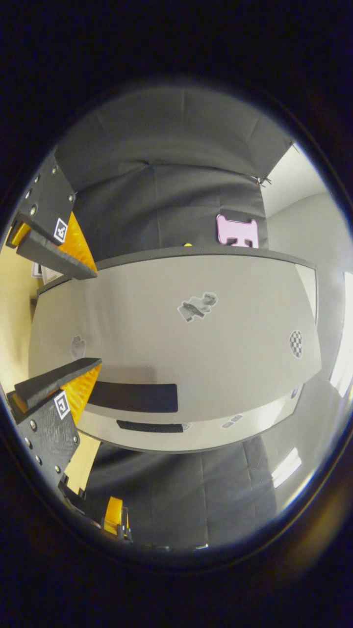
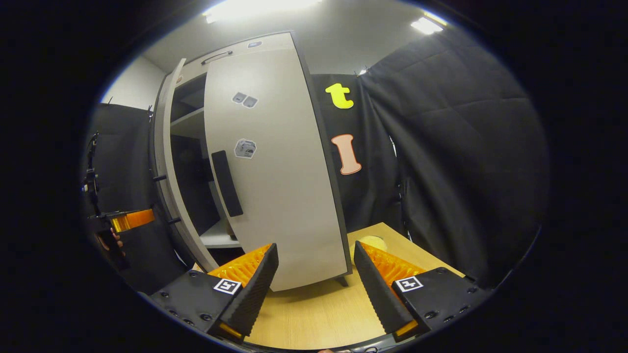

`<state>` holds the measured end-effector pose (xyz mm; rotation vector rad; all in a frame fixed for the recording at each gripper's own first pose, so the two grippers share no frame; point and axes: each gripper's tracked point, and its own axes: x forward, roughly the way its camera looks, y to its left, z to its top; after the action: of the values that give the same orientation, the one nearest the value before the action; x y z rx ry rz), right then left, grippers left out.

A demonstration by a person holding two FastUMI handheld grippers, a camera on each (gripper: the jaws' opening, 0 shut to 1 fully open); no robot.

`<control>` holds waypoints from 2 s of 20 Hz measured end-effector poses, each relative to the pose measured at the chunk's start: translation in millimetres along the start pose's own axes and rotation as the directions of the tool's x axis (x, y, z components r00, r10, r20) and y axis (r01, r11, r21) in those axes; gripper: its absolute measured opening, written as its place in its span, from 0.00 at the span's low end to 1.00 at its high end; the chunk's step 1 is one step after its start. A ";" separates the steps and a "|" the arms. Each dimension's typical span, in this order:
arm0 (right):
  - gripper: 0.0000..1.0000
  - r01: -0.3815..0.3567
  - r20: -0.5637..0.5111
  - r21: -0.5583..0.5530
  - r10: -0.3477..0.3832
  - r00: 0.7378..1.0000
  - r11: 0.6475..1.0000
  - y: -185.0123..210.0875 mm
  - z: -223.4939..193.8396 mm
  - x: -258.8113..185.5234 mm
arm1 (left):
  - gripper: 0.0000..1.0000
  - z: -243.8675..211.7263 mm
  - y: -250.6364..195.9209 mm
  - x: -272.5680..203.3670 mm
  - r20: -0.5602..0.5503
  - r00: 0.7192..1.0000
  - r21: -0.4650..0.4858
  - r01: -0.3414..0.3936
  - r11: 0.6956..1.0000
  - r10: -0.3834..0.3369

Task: Grab one shoe with the right hand and put it into the shoe cabinet, grab the other shoe with the left hand and put it into the shoe cabinet; then close the right door with the right hand and the left door with the left hand.

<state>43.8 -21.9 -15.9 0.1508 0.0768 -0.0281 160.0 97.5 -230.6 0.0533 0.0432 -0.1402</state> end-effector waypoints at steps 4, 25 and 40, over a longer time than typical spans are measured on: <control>0.98 0.002 0.017 -0.073 -0.001 1.000 0.997 7.1 5.3 3.5 | 0.97 2.3 13.7 -11.0 0.034 0.999 -0.072 -0.038 0.997 0.041; 0.98 -0.054 -0.011 -0.117 0.053 0.999 0.992 47.9 5.3 17.4 | 0.88 -47.9 37.7 -74.6 0.060 0.980 -0.199 -0.174 0.964 0.189; 0.98 -0.008 0.045 -0.098 0.012 0.999 0.995 38.6 24.3 44.0 | 0.88 -45.4 58.1 -91.7 0.075 0.972 -0.184 -0.208 0.961 0.225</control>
<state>90.8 11.7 10.4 0.0526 0.0316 -0.0176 75.7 170.2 -268.6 -0.1249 -0.0458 0.0808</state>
